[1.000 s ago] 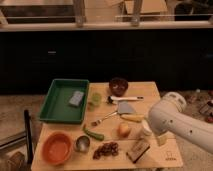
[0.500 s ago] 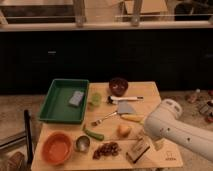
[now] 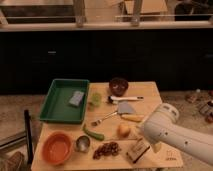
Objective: Wipe table surface with eraser
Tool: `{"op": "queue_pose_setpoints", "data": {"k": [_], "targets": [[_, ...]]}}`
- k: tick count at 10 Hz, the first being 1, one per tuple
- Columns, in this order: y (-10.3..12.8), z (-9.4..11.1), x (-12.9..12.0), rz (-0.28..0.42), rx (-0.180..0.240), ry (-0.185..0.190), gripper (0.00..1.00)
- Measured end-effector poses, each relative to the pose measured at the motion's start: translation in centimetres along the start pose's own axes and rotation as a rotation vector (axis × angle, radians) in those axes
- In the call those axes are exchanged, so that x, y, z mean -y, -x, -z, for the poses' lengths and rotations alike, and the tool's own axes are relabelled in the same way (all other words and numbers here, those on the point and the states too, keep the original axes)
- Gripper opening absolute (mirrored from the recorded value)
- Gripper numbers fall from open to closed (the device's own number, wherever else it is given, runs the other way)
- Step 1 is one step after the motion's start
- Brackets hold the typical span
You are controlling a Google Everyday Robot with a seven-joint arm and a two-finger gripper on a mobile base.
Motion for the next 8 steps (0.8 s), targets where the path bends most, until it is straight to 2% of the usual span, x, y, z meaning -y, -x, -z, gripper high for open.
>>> {"op": "queue_pose_setpoints", "data": {"k": [8], "targets": [[1.2, -1.8, -0.3, 0.143, 0.028, -0.025, 0.8]]}}
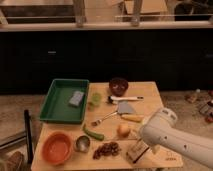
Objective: Wipe table surface with eraser
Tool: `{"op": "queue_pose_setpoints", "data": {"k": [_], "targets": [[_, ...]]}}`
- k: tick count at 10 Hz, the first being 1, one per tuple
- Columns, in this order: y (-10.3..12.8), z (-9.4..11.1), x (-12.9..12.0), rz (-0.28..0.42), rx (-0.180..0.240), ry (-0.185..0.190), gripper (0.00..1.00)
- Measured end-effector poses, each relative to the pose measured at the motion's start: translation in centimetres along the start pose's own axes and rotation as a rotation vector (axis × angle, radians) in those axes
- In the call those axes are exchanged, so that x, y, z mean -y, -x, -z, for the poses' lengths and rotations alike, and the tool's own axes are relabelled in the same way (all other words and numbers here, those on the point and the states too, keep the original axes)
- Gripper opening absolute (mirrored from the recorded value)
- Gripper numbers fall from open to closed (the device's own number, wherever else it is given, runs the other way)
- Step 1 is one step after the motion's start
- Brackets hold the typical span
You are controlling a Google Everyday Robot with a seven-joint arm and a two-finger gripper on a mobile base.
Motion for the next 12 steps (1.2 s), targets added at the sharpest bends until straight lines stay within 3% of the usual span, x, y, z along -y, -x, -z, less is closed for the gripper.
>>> {"op": "queue_pose_setpoints", "data": {"k": [2, 5, 6, 9, 12], "targets": [[0.0, -0.4, -0.1, 0.036, 0.006, -0.008, 0.7], [0.0, -0.9, -0.3, 0.096, 0.02, -0.019, 0.39], [0.0, -1.2, -0.4, 0.109, 0.024, -0.022, 0.36], [-0.4, -1.6, -0.7, 0.14, 0.03, -0.024, 0.43], [-0.6, -2.0, -0.8, 0.176, 0.037, -0.03, 0.32]]}}
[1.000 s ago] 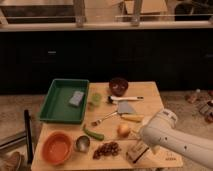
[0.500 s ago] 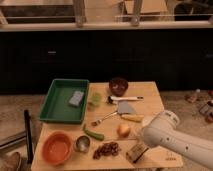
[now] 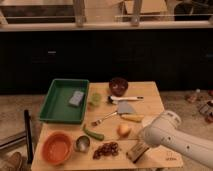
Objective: Wipe table surface with eraser
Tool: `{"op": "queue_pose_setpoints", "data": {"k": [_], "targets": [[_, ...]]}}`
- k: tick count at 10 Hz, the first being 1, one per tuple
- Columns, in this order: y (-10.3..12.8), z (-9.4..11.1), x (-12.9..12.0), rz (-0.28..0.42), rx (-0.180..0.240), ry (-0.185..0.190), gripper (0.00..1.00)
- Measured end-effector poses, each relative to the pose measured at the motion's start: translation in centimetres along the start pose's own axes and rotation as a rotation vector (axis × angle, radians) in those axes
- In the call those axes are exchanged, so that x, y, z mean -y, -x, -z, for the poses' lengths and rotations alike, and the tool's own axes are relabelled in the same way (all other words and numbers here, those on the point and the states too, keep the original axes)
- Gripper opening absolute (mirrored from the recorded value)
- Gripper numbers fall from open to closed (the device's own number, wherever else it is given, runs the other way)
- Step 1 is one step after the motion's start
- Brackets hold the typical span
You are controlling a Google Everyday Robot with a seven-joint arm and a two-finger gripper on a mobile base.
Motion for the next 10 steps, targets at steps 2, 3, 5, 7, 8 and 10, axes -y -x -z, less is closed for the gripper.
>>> {"op": "queue_pose_setpoints", "data": {"k": [2, 3, 5, 7, 8, 10], "targets": [[-0.3, -0.4, -0.4, 0.006, 0.006, -0.003, 0.38], [-0.4, -0.6, -0.3, 0.013, 0.009, -0.005, 0.45], [-0.7, -1.0, -0.5, 0.031, 0.017, -0.005, 0.43], [-0.2, -0.9, -0.5, 0.033, 0.017, -0.002, 0.48], [0.2, -0.7, -0.4, 0.031, 0.012, 0.002, 0.56], [1.4, -0.5, -0.1, 0.031, -0.006, 0.015, 0.75]]}}
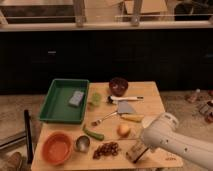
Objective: Wipe table surface with eraser
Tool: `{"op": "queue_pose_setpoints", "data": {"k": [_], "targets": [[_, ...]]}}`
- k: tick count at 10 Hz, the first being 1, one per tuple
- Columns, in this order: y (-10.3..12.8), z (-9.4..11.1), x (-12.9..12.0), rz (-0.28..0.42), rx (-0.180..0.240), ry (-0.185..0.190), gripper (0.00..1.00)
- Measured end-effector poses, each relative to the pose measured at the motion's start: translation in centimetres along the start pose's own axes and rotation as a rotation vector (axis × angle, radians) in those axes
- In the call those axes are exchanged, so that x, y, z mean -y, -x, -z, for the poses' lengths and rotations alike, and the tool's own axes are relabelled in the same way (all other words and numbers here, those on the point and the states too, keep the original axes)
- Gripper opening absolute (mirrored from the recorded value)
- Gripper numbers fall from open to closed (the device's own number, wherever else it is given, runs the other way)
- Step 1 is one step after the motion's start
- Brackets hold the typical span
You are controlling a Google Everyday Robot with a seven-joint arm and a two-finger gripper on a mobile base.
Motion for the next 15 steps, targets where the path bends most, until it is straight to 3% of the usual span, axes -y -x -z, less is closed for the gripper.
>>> {"op": "queue_pose_setpoints", "data": {"k": [1, 4, 10, 15], "targets": [[0.5, 0.1, -0.3, -0.004, -0.01, 0.01, 0.8], [1.2, -0.2, -0.2, -0.019, -0.013, 0.025, 0.8], [1.8, -2.8, -0.4, -0.075, 0.061, 0.069, 0.8], [2.5, -3.5, 0.4, -0.071, 0.077, 0.097, 0.8]]}}
